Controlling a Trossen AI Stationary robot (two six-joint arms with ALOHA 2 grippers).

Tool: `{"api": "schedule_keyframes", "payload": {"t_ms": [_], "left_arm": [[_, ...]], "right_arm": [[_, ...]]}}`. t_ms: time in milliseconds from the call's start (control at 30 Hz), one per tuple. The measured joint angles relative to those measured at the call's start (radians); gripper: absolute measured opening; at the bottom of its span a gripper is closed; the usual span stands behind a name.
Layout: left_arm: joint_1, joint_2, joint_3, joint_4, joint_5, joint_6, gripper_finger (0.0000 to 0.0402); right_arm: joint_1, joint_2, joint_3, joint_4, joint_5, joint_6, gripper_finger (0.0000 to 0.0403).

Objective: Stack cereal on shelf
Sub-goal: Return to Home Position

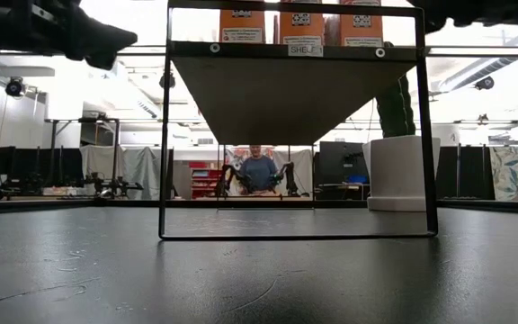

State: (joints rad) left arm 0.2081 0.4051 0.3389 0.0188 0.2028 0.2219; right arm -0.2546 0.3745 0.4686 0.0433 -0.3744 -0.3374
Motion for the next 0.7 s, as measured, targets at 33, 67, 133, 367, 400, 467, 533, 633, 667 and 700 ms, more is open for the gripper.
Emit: {"api": "schedule_keyframes", "payload": {"t_ms": [33,67,133,367,400,467,533,633,667,700], "left_arm": [[0.000,-0.023,-0.020,0.022,0.000,0.000,0.0000],[0.000,-0.047,-0.040,0.038,0.000,0.000,0.0000],[0.000,-0.095,-0.074,0.067,0.000,-0.004,0.0000],[0.001,-0.262,-0.161,0.073,0.000,-0.055,0.0000],[0.001,-0.284,-0.172,0.073,-0.001,-0.056,0.0000],[0.001,-0.321,-0.191,0.070,-0.001,-0.059,0.0000],[0.001,-0.357,-0.211,0.070,-0.001,-0.060,0.0000],[0.001,-0.403,-0.241,0.070,-0.002,-0.060,0.0000],[0.001,-0.406,-0.249,0.070,-0.004,-0.061,0.0000],[0.001,-0.406,-0.252,0.071,-0.007,-0.068,0.0000]], "right_arm": [[0.000,-0.022,-0.018,0.000,0.000,0.000,0.0008],[0.000,-0.044,-0.035,0.000,0.000,0.000,0.0009],[0.000,-0.088,-0.063,0.000,0.000,0.006,0.0009],[0.001,-0.240,-0.161,0.005,-0.004,0.008,0.0009],[0.000,-0.261,-0.176,0.009,-0.004,0.005,0.0009],[0.000,-0.302,-0.212,-0.013,0.000,0.001,0.0008],[0.000,-0.345,-0.233,-0.007,0.000,0.001,0.0009],[0.000,-0.374,-0.264,0.004,0.001,0.004,0.0009],[0.000,-0.374,-0.271,-0.019,0.000,0.008,0.0009],[0.000,-0.370,-0.272,-0.012,0.005,0.008,0.0009]]}}
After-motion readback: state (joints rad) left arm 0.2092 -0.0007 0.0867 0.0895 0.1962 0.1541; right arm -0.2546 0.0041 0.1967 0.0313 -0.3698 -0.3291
